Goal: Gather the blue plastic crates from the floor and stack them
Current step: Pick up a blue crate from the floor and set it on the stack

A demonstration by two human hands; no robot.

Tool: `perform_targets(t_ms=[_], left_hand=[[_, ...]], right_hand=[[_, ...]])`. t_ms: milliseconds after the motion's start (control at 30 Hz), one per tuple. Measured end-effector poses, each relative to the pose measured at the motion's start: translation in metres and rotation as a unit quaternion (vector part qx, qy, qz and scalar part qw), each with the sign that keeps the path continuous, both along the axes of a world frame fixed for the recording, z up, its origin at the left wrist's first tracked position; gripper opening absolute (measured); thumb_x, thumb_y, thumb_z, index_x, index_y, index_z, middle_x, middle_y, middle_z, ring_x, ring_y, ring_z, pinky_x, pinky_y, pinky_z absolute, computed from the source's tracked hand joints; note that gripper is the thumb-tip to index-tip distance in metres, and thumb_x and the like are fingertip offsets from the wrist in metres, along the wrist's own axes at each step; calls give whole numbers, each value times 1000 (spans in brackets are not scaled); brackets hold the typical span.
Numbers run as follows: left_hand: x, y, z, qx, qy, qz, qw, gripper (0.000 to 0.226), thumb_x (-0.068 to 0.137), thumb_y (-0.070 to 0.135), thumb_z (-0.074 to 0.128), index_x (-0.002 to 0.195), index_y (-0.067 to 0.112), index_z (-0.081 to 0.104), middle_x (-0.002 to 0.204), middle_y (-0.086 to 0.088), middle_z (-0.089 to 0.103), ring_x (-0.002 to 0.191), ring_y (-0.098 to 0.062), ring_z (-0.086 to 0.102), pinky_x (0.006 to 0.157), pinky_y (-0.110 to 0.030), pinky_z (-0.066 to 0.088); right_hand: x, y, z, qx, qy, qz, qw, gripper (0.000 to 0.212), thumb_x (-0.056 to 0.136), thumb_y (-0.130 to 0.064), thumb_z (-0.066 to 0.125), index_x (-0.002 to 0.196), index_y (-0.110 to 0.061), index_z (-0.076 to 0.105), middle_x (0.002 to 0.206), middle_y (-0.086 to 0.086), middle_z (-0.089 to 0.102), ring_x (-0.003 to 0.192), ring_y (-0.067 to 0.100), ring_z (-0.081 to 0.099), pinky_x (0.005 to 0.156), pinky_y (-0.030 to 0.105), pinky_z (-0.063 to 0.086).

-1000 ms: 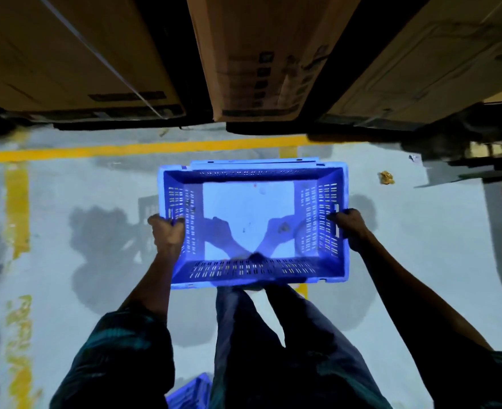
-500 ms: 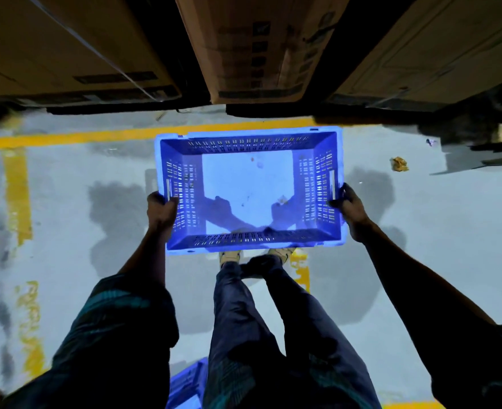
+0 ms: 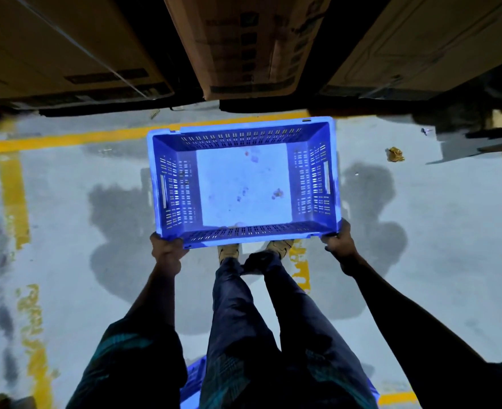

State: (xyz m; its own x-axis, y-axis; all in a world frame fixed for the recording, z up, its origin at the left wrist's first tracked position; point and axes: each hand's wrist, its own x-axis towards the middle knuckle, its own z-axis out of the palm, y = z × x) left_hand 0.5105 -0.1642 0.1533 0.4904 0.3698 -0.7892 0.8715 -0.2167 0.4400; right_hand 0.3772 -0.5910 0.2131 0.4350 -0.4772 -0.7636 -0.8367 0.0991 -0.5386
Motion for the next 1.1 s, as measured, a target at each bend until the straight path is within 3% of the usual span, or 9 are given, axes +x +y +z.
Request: perform_targets(t_ms=[167,267,400,467,633,733,867,1000,1100], left_hand=[[12,-2,11,-22,-44,7,999,61,69,6,67,126,2,47,124,-26,58,94,-34,64,66,-49,61],[10,-6,17,-15,-40,-1,999,62,66,13,67,125,8,46,124,-19,59,96,-32,65,74,-51,59],[7,-11,27,-14,-8,-31,999,44,82,5,65,119,5,41,96,-17,53,60,-22,52,49,-26,49],[7,-11,29,-9,19,-34,999,36,86,6,66,110,8,40,90,-16,49,56,-19,45,44,-23,43],[5,-12,35,39,66,-28,997,45,79,27,72,105,18,36,119,-21,57,86,-34,64,65,-43,58],[4,-14,42,85,77,-77,990,56,77,37,69,116,13,36,127,-21,55,106,-42,63,81,-55,58],[0,-23,64,30,47,-64,996,57,74,30,69,113,16,29,124,-22,56,99,-39,65,82,-57,57],[-5,-26,83,-81,25,-17,996,58,83,16,69,120,16,24,123,-19,53,103,-36,62,84,-54,56],[-9,-20,97,-118,10,-22,993,51,89,10,63,118,15,21,100,-10,52,90,-28,56,89,-51,53]], right_hand=[[22,11,3,27,-64,-41,997,22,64,3,52,80,-9,63,69,4,52,64,17,41,50,23,35],[19,13,-5,8,-64,-52,997,25,66,6,51,87,2,63,75,11,55,69,19,44,51,24,37],[0,9,-24,-69,14,-15,997,45,62,-18,56,107,-19,55,93,7,63,75,24,54,64,44,52],[-3,10,-21,-91,62,0,994,48,66,-20,53,114,-24,48,104,12,66,78,28,57,77,52,55],[-4,34,7,-72,137,68,986,85,86,-13,58,157,-20,11,124,22,58,99,36,60,84,42,51],[-6,56,17,-77,132,154,976,75,89,-16,60,156,-17,25,148,17,46,131,35,49,97,30,41],[2,91,32,-68,134,217,965,65,92,-17,61,152,-13,36,163,12,23,148,28,28,118,33,26],[10,119,50,-39,101,210,972,66,92,-16,61,153,-20,35,157,7,37,141,26,40,114,32,31],[12,135,66,-10,61,140,988,61,91,-12,62,149,-19,45,128,3,57,105,16,54,91,33,48]])
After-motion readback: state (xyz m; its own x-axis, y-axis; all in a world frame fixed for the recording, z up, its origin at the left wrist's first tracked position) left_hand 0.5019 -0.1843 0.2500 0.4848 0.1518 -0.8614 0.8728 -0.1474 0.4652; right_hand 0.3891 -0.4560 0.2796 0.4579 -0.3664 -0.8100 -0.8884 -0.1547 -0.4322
